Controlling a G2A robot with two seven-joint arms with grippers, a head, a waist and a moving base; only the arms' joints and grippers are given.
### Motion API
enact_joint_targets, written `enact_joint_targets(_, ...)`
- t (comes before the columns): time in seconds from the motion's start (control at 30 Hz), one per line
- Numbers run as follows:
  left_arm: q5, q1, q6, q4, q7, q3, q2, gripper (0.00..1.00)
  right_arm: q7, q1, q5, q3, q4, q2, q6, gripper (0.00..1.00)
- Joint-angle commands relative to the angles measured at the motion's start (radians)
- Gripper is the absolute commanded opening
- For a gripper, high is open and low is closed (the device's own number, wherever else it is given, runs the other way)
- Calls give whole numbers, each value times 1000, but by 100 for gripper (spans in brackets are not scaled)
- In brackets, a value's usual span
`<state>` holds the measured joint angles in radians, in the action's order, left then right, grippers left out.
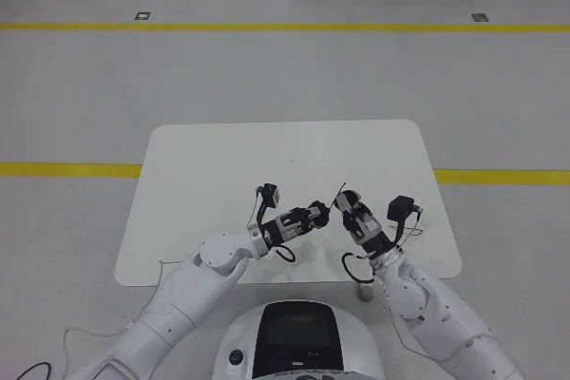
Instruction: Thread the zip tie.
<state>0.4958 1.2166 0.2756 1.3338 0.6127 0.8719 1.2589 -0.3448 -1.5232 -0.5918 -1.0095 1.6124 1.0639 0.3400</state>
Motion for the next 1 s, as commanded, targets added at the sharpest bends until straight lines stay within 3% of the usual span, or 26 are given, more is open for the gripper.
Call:
enact_joint_targets(0.0, 0, 0, 0, 0, 0, 0, 0, 0, -7, -3, 3, -2, 4, 1, 0, 0)
enact_joint_targets(0.97, -9, 16, -8, 30, -21, 4, -4, 0, 22, -6, 10, 3, 3, 3, 0, 0)
